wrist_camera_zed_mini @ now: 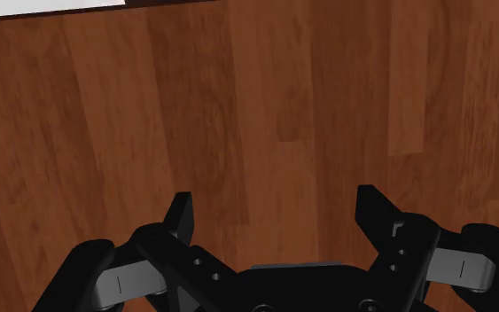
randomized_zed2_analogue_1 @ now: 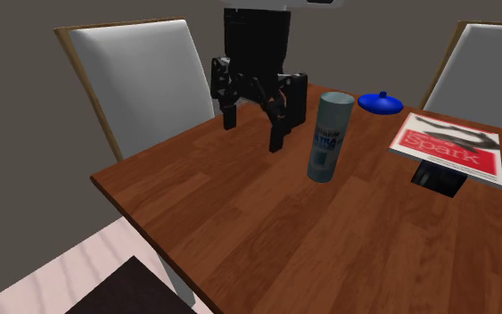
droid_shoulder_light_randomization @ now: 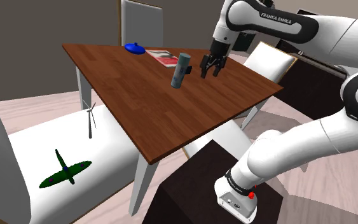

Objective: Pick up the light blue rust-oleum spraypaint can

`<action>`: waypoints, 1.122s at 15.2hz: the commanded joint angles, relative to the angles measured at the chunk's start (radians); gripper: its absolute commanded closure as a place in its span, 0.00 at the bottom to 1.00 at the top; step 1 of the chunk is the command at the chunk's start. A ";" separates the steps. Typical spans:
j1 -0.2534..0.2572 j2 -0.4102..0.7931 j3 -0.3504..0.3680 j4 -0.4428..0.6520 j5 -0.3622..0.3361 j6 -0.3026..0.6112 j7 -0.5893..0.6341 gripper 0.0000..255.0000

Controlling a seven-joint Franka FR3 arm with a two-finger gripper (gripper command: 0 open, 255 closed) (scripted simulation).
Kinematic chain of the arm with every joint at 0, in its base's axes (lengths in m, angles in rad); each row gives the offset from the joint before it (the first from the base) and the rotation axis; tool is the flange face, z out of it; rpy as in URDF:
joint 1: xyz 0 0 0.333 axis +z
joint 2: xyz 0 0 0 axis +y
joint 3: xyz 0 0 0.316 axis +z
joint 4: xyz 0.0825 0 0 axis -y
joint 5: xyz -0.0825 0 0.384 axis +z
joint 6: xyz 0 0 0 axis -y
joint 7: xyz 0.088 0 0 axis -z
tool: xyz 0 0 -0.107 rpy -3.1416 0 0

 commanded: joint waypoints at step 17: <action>-0.044 0.721 -0.086 0.838 0.121 -0.057 -0.195 0.00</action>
